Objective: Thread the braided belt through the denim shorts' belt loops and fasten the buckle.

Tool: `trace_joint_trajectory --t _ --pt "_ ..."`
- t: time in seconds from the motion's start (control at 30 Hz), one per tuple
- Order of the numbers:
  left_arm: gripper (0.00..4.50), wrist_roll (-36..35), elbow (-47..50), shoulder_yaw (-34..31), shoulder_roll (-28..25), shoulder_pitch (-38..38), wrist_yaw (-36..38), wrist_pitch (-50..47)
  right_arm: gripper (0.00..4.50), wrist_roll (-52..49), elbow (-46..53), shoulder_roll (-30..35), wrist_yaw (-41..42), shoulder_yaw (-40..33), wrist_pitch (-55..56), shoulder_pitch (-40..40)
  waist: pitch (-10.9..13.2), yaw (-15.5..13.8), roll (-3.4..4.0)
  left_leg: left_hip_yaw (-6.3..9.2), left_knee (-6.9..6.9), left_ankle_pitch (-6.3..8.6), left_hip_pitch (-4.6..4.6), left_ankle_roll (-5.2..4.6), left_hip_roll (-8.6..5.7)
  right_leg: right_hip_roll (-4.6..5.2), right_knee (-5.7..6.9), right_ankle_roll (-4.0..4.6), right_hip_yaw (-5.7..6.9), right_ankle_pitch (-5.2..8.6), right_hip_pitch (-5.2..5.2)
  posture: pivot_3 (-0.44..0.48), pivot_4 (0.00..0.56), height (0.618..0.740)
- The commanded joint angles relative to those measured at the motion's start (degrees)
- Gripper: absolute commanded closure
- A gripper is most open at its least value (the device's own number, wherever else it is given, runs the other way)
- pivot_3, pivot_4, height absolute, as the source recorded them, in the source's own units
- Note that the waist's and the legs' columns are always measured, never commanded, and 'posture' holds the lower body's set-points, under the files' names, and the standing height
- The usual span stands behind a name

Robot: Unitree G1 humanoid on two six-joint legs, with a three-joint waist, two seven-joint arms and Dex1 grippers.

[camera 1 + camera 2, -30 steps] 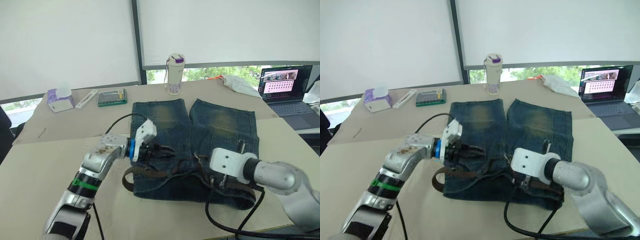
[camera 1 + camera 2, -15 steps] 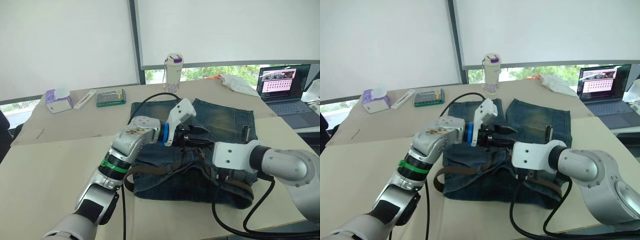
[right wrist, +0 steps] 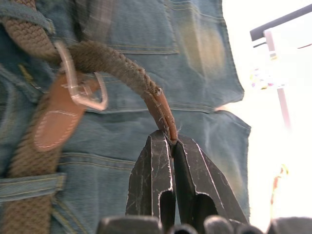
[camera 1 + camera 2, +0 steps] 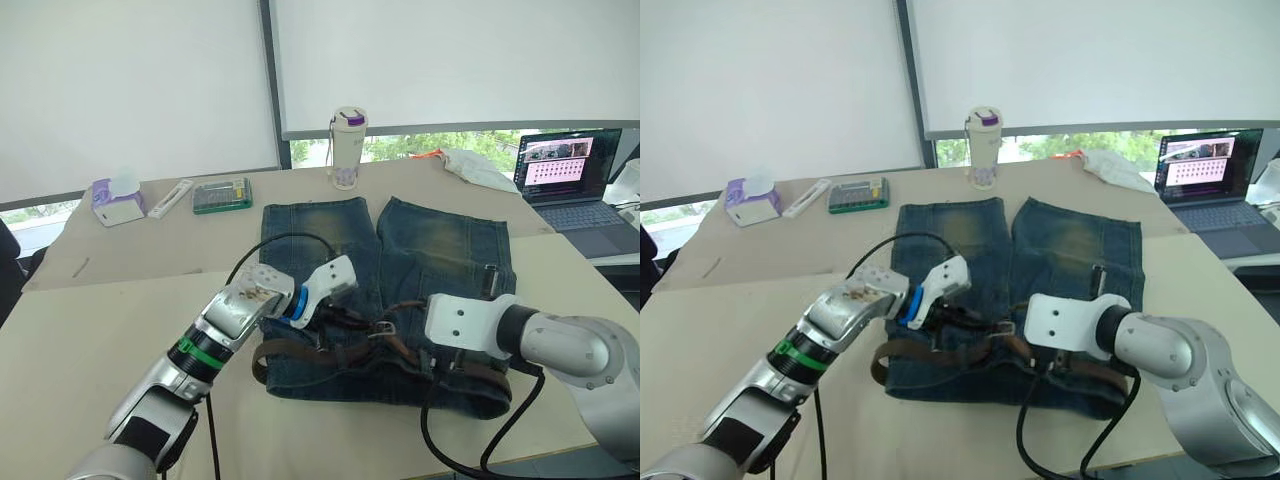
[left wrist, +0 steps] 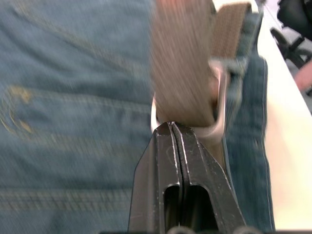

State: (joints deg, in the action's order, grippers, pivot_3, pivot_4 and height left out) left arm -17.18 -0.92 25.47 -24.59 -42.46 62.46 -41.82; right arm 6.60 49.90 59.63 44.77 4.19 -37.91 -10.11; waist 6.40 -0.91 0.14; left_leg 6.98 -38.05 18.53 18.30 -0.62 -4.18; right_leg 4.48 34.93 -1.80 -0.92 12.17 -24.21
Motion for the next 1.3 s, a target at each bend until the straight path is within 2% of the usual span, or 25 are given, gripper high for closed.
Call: trace_joint_trajectory --t 0.03,0.07,0.1,0.33,0.67,0.77,0.93,1.03,1.1,1.23,1.3 --pt "4.45 -5.6 2.3 -8.8 3.4 -2.3 -2.1 -0.2 4.50 0.9 1.6 -0.9 -0.9 -0.7 1.5 -0.2 0.0 -0.2 -0.01 0.01 -0.01 0.00 0.02 0.00 0.00 0.00 0.00 0.00 0.02 0.00 0.01 0.000 0.150 0.740" --pt "4.45 -6.6 2.3 -10.5 4.4 -3.0 -2.8 -0.3 4.50 1.1 1.5 -1.1 -0.8 -0.2 1.8 -0.1 0.0 -0.3 -0.02 0.03 -0.04 0.00 0.04 0.00 -0.01 0.01 0.00 0.00 0.04 0.00 0.02 0.000 0.150 0.740" --pt "4.21 -7.0 2.5 -11.2 4.9 -3.8 -3.0 -0.6 4.50 1.2 1.3 -1.2 -0.6 0.4 1.9 -0.1 0.0 -0.3 -0.03 0.02 -0.07 0.00 0.04 0.00 -0.02 0.03 0.00 0.00 0.04 0.00 0.02 0.000 0.150 0.740" --pt "1.94 -0.4 4.4 -5.5 5.5 -6.3 -4.4 5.5 4.50 2.8 -1.7 -2.5 0.0 4.0 1.9 -3.5 0.0 0.1 -0.02 -0.02 -0.05 0.00 0.00 0.00 0.00 0.00 0.00 0.00 -0.01 0.00 0.04 0.000 0.150 0.740" --pt "1.94 8.2 3.2 0.6 3.3 -5.1 -4.8 12.6 4.50 2.7 -2.2 -3.3 1.4 5.4 0.1 -7.7 0.0 0.0 -0.01 -0.02 -0.03 0.00 0.01 0.00 0.00 0.00 0.00 0.00 -0.01 0.00 0.01 0.000 0.150 0.740" --pt "2.77 9.6 2.7 0.8 3.8 -4.8 -5.6 13.1 4.50 2.4 -1.9 -3.9 1.6 5.7 -0.5 -8.6 0.0 0.0 -0.01 -0.01 -0.03 0.00 0.01 0.00 -0.01 0.00 0.00 0.00 0.00 0.00 0.02 0.000 0.150 0.740" --pt "4.43 10.6 3.3 0.5 3.9 -3.0 -6.8 12.5 4.50 0.6 -1.2 -7.7 0.4 4.5 -6.3 -8.9 0.0 0.2 0.00 -0.01 -0.03 0.00 0.01 0.00 0.01 -0.02 0.04 0.00 -0.01 0.00 0.01 0.000 0.150 0.740" --pt "4.50 10.5 4.2 -1.6 4.3 -0.9 -9.7 10.7 3.41 -2.7 -0.8 -15.5 -3.1 1.6 -13.6 -4.6 0.0 0.1 0.01 0.00 -0.02 0.00 0.00 0.00 0.03 -0.03 0.07 0.00 -0.02 0.00 0.03 0.000 0.150 0.740" --pt "4.50 9.3 5.7 -3.7 4.9 1.1 -11.7 9.2 2.74 -1.6 -2.0 -17.5 -5.5 2.8 -14.9 0.2 0.0 -0.2 0.02 0.04 -0.02 0.00 0.02 0.00 0.02 -0.02 0.10 0.01 -0.01 -0.01 0.00 0.000 0.150 0.740" --pt "4.50 4.7 9.7 -11.0 8.2 5.2 -18.0 2.1 2.74 -2.2 -2.6 -19.4 -7.1 6.9 -13.4 8.3 0.0 -0.2 0.03 0.01 -0.02 0.00 0.02 -0.01 -0.01 0.01 0.09 0.00 -0.05 -0.01 -0.04 0.000 0.150 0.740" --pt "4.50 1.6 11.0 -17.4 11.1 6.9 -23.0 -2.4 2.74 -0.8 -3.3 -18.1 -7.5 9.7 -11.0 11.3 0.0 0.0 0.04 0.00 -0.04 0.00 -0.02 0.00 -0.01 0.01 0.07 0.00 -0.06 -0.01 -0.04 0.000 0.150 0.740"
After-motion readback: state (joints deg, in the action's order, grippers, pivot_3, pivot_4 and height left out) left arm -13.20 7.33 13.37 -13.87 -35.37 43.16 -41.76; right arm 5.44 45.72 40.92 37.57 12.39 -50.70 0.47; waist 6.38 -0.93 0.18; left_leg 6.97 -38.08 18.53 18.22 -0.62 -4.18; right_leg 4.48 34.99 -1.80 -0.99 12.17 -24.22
